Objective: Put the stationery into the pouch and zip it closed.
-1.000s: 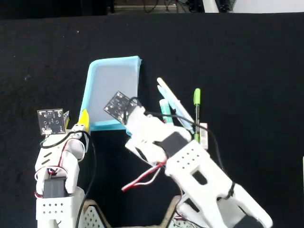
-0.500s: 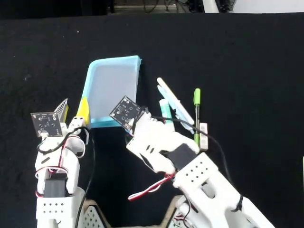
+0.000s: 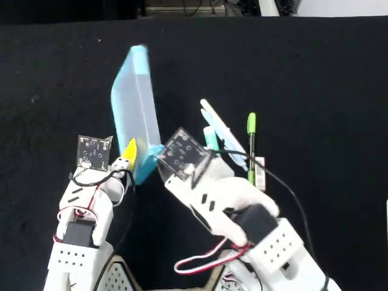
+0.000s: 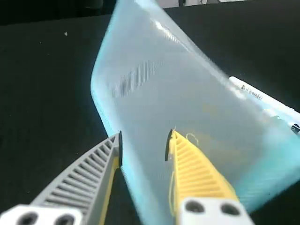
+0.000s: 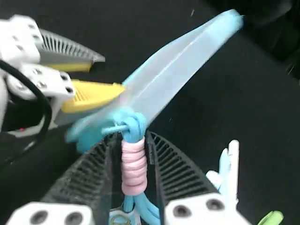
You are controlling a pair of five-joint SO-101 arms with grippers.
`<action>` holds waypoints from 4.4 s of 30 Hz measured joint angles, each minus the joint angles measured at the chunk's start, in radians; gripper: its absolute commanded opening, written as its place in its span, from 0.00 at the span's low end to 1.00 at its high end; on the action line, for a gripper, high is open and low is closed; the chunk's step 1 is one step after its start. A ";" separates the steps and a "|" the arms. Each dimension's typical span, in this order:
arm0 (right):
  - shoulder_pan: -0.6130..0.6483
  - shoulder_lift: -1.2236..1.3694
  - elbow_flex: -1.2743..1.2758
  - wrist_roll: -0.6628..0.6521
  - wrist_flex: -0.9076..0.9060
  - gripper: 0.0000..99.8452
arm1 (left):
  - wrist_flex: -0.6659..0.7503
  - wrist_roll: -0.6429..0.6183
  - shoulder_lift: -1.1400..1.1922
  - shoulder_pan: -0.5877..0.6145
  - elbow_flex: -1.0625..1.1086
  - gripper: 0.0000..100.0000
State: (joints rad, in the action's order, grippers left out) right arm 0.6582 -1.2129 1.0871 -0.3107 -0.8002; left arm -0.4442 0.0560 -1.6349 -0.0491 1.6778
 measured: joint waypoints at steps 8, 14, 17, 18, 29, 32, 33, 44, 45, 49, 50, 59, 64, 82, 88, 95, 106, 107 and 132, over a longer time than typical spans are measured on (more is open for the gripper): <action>-0.002 -0.026 0.000 0.000 0.025 0.01 | 0.000 0.000 0.000 -0.005 0.000 0.17; 0.006 0.060 0.000 0.002 0.176 0.01 | -0.003 0.002 0.008 -0.008 0.000 0.18; 0.043 0.124 0.000 0.000 0.195 0.01 | -0.046 0.002 0.008 -0.054 0.000 0.18; 0.055 0.143 0.000 0.002 0.199 0.01 | -0.057 0.005 0.008 -0.077 0.000 0.18; 0.071 0.175 0.091 0.002 0.203 0.01 | -0.069 0.011 0.008 -0.054 0.002 0.17; 0.052 0.175 0.121 0.000 0.203 0.01 | -0.074 0.011 0.008 -0.015 0.002 0.17; 0.046 0.175 0.126 0.000 0.203 0.01 | -0.075 0.011 0.008 -0.008 0.002 0.17; -0.003 0.176 0.232 0.000 0.295 0.01 | -0.075 0.011 0.008 0.115 0.002 0.17; -0.018 0.176 0.242 0.000 0.313 0.01 | -0.075 0.011 0.008 0.121 0.002 0.17; -0.074 0.176 0.247 0.000 0.339 0.01 | -0.075 0.011 0.008 0.121 0.002 0.17; -0.081 0.176 0.247 0.000 0.339 0.01 | -0.075 0.011 0.008 0.121 0.002 0.17; -0.097 0.176 0.172 0.000 0.140 0.01 | -0.078 0.011 0.008 0.121 -0.002 0.17; -0.087 0.176 0.149 0.000 0.086 0.01 | -0.247 0.011 0.008 0.121 -0.083 0.17; -0.068 0.178 0.173 -0.006 0.190 0.01 | -0.315 0.011 0.008 0.121 -0.155 0.17; -0.117 0.178 0.173 -0.068 0.169 0.01 | -0.304 0.011 0.008 0.121 -0.153 0.17; -0.127 0.178 0.126 -0.074 0.009 0.01 | -0.264 0.011 0.008 0.121 -0.120 0.17; -0.041 0.178 0.112 -0.074 0.135 0.01 | -0.267 0.011 0.008 0.121 -0.120 0.17; -0.041 0.178 0.104 -0.074 0.155 0.01 | -0.287 0.011 0.008 0.121 -0.124 0.17; 0.048 0.618 -0.206 -0.074 0.199 0.01 | -0.506 -0.069 0.003 0.048 -0.293 0.26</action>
State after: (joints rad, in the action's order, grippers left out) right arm 0.7058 -0.5946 0.8815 -0.3844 -0.6007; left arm -0.9505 -0.0130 -1.6318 -0.0015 1.3848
